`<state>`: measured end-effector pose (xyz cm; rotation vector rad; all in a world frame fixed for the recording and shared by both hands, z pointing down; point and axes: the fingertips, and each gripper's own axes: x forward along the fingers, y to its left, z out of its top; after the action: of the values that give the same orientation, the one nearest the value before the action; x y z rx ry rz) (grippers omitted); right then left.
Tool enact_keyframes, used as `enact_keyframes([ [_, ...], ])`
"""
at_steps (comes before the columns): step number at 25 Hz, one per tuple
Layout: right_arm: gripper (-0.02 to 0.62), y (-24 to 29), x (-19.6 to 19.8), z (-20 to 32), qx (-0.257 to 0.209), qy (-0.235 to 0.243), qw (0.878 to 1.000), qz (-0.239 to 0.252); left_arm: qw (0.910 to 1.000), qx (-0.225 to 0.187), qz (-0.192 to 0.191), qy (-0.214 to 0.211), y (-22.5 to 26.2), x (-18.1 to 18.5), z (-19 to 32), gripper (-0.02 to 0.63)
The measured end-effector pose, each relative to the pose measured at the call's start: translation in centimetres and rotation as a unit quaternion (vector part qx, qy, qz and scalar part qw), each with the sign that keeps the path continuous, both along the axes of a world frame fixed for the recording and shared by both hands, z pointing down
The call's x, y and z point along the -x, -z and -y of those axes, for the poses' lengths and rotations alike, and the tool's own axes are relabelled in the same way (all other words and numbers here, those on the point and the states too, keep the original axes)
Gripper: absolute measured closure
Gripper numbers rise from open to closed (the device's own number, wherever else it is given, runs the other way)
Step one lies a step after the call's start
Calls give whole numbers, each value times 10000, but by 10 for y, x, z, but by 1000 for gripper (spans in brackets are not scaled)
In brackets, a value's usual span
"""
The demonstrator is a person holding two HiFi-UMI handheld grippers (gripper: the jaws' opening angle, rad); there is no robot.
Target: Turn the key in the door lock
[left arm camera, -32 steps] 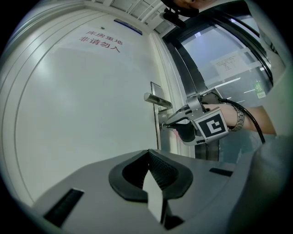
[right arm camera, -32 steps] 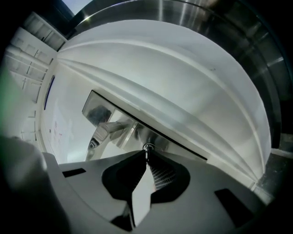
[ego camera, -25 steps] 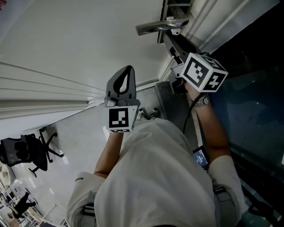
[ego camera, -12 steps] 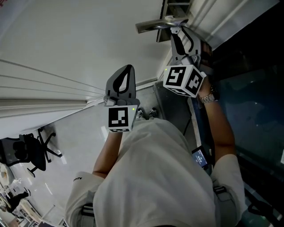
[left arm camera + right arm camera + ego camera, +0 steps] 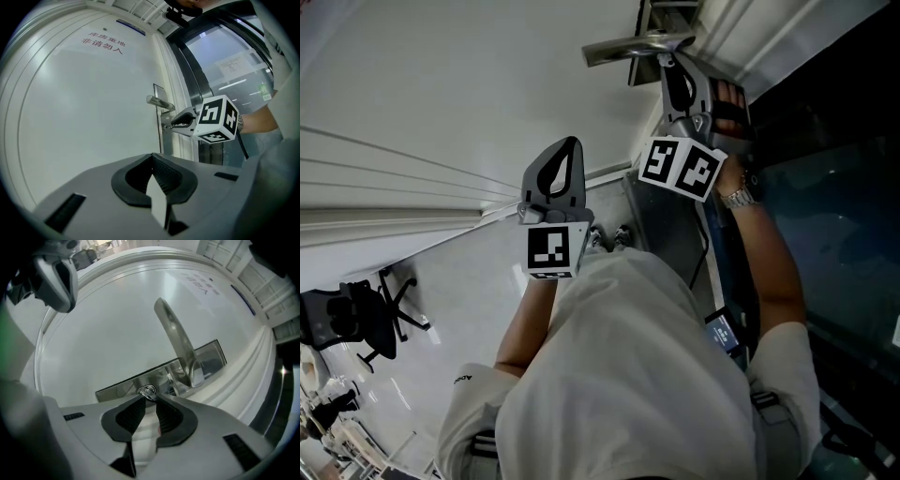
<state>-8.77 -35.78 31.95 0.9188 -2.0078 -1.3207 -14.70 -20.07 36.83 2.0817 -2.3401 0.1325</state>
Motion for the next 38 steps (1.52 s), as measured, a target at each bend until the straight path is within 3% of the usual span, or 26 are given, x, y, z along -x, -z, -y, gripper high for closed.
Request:
enact_keyframes([
  [4, 522, 1, -1, 1, 687, -23, 9954, 670, 10000, -3, 0, -18, 0, -2, 3, 597],
  [10, 518, 1, -2, 1, 884, 14, 9890, 1182, 10000, 12, -39, -52, -2, -3, 9, 597],
  [15, 518, -6, -14, -14, 1327, 41, 9737, 1853, 9999, 42, -126, -56, -10, -1, 12, 597],
  [20, 518, -24, -19, -49, 2114, 605, 9382, 2672, 9998, 26, -196, -59, -17, 2, 10, 597],
  [25, 527, -63, -14, -80, 3344, 484, 8870, 3148, 9998, 87, -95, -131, -31, 6, 2, 597],
  [28, 556, -79, -7, -96, 3600, 527, 8728, 3255, 9995, 191, -191, -184, -46, 5, -4, 597],
  [33, 587, -97, 8, -122, 4135, 747, 8352, 3549, 9981, 387, -484, 75, -66, 20, -26, 597],
  [38, 592, -120, 20, -145, 4570, 776, 8129, 3526, 9972, 481, -499, 288, -75, 36, -46, 597],
])
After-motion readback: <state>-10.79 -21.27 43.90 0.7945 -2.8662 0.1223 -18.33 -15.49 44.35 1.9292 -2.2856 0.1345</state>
